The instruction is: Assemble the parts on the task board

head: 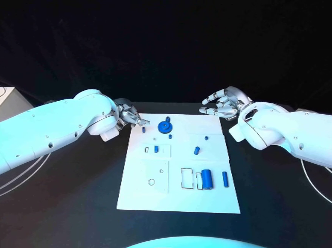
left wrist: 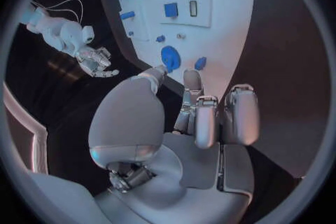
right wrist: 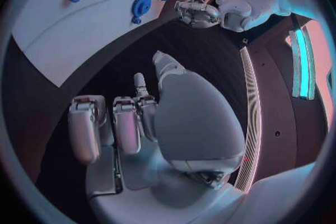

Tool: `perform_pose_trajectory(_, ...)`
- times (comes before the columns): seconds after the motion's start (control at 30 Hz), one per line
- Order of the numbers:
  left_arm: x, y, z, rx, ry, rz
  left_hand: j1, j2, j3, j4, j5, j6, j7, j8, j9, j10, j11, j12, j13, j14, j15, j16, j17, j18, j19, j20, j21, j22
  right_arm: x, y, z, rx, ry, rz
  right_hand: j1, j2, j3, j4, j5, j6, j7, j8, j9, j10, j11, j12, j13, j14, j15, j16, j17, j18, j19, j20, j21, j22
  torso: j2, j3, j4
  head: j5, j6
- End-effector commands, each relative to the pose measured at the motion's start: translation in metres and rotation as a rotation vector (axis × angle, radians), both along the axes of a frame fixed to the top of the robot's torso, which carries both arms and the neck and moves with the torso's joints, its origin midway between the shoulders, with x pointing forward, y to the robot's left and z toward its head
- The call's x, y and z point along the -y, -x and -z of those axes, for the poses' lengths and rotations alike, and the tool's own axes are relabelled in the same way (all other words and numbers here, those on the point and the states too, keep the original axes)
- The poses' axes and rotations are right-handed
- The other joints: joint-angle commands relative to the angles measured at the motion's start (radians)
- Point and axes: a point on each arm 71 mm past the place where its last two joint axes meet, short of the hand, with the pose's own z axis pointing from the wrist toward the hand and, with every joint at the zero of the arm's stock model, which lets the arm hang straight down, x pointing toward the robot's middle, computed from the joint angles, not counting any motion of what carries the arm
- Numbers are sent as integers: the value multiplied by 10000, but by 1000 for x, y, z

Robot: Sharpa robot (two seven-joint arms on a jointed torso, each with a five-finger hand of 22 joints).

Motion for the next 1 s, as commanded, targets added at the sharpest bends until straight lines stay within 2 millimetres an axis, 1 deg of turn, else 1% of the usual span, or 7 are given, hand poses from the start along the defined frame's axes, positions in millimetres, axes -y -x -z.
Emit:
perform_pose_trajectory(0.03, 2, -5, 0, -7, -380, 386, -128, -45, -100, 7, -12, -34, 30, -70, -46, -58, 31, -22, -28, 912, 60, -47, 2224, 167, 17, 73, -33, -9, -2, 0, 0, 92, 29, -202, -74, 9, 34, 1, -38, -76, 12, 50, -8, 106, 65, -52, 1729, 842, 64, -63, 1672, 55, 679, 87, -33, 2125, 15, -5, -6, 4, 14)
perform_pose_trajectory(0.23, 2, -16, 7, -188, -903, 343, -208, -57, -198, 8, -23, -45, 42, -97, -92, -87, 46, -25, -63, 909, 76, -50, 2217, 172, 2, 90, -46, -28, -3, 1, 0, 93, 30, -222, -74, 9, 34, 1, -38, -76, 12, 50, -8, 106, 65, -52, 1729, 842, 64, -63, 1672, 55, 679, 87, -33, 2125, 27, 1, -25, -7, -23)
perform_pose_trajectory(0.4, 0, -20, 9, -250, -1121, 278, -221, -46, -210, 9, -25, -34, 41, -94, -97, -89, 46, -21, -63, 909, 78, -51, 2216, 173, 1, 93, -47, -29, -2, 1, -1, 92, 32, -216, -74, 9, 34, 1, -38, -76, 12, 50, -8, 106, 65, -52, 1729, 842, 64, -63, 1672, 55, 679, 87, -33, 2125, 57, -14, -25, -16, -18)
perform_pose_trajectory(0.53, -4, -24, 11, -334, -1324, 167, -229, -35, -219, 9, -25, -23, 39, -90, -101, -65, 45, 16, -17, 913, 79, -43, 2228, 169, 10, 95, -40, -14, -2, 1, -1, 94, 38, -208, -74, 9, 34, 1, -38, -76, 12, 50, -8, 106, 65, -52, 1729, 842, 64, -63, 1672, 55, 679, 87, -33, 2125, 40, -7, -15, -17, -58)
perform_pose_trajectory(0.73, -5, -27, 13, -499, -1459, 180, -251, -7, -241, 9, -29, 7, 34, -80, -111, -32, 43, 69, 39, 918, 80, -32, 2244, 166, 20, 100, -32, 3, -2, 1, -1, 101, 42, -203, -74, 9, 34, 1, -38, -76, 12, 50, -8, 106, 65, -52, 1729, 842, 64, -63, 1672, 55, 679, 87, -33, 2125, 44, -23, -15, -33, -85)
perform_pose_trajectory(0.9, -3, -27, 17, -701, -1494, 283, -289, 23, -285, 8, -50, 55, 23, -64, -130, 32, 37, 168, 145, 930, 78, -9, 2277, 153, 57, 105, -2, 66, -2, 1, -1, 101, 43, -216, -74, 9, 34, 1, -38, -76, 12, 50, -8, 106, 65, -52, 1729, 842, 64, -63, 1672, 55, 679, 87, -33, 2125, 35, -15, -24, -43, -128)
perform_pose_trajectory(1.0, -2, -27, 18, -766, -1457, 307, -301, 36, -304, 7, -57, 72, 18, -60, -139, 81, 32, 234, 217, 932, 75, -6, 2280, 149, 68, 106, 7, 85, -3, 1, -1, 102, 43, -220, -74, 9, 34, 1, -38, -76, 12, 50, -8, 106, 65, -52, 1729, 842, 64, -63, 1672, 55, 679, 87, -33, 2125, 33, -22, -16, -63, -133)
